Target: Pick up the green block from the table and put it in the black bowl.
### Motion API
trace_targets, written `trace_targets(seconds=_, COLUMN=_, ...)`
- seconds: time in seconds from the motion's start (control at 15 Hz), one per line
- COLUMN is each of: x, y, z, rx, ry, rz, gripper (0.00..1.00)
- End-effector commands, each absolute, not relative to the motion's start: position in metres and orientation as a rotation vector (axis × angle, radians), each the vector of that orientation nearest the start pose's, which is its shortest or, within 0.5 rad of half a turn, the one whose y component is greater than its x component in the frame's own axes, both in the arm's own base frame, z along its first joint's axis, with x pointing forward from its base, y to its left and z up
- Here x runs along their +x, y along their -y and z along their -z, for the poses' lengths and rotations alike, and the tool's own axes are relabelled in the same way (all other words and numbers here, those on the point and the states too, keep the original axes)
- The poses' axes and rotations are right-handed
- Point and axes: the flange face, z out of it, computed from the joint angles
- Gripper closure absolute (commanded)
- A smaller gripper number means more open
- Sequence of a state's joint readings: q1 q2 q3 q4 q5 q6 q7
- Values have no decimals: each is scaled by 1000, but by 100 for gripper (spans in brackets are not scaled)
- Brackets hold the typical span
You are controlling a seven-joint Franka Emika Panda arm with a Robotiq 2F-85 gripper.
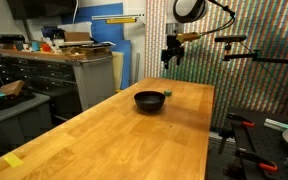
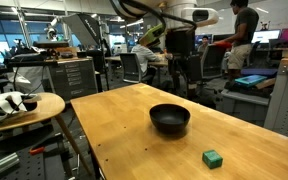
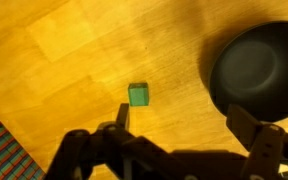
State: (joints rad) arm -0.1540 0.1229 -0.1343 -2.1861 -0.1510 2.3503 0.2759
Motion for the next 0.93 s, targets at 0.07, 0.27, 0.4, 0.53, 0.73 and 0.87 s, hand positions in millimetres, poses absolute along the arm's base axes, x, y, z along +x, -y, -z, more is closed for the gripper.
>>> trace_targets(seconds=0.07, x=543, y=180, z=-308, rx=-3211, ry=-691, rz=80, gripper=0)
trace_targets(seconds=0.27, x=545, y=189, z=-285, rx=-3215, ry=-685, rz=90, gripper=0)
trace_targets(seconds=0.4, x=545, y=193, z=-270, rx=-3221, ry=-673, rz=97, gripper=0)
trace_targets(seconds=0.53, x=546, y=198, z=-256, rx=-3231, ry=-653, rz=110, gripper=0)
trace_targets(seconds=0.73, x=548, y=206, z=-239, rx=-3246, ry=-634, rz=144, gripper=0)
trace_targets(seconds=0.87, x=550, y=212, z=-230, rx=-3250, ry=-627, rz=159, gripper=0)
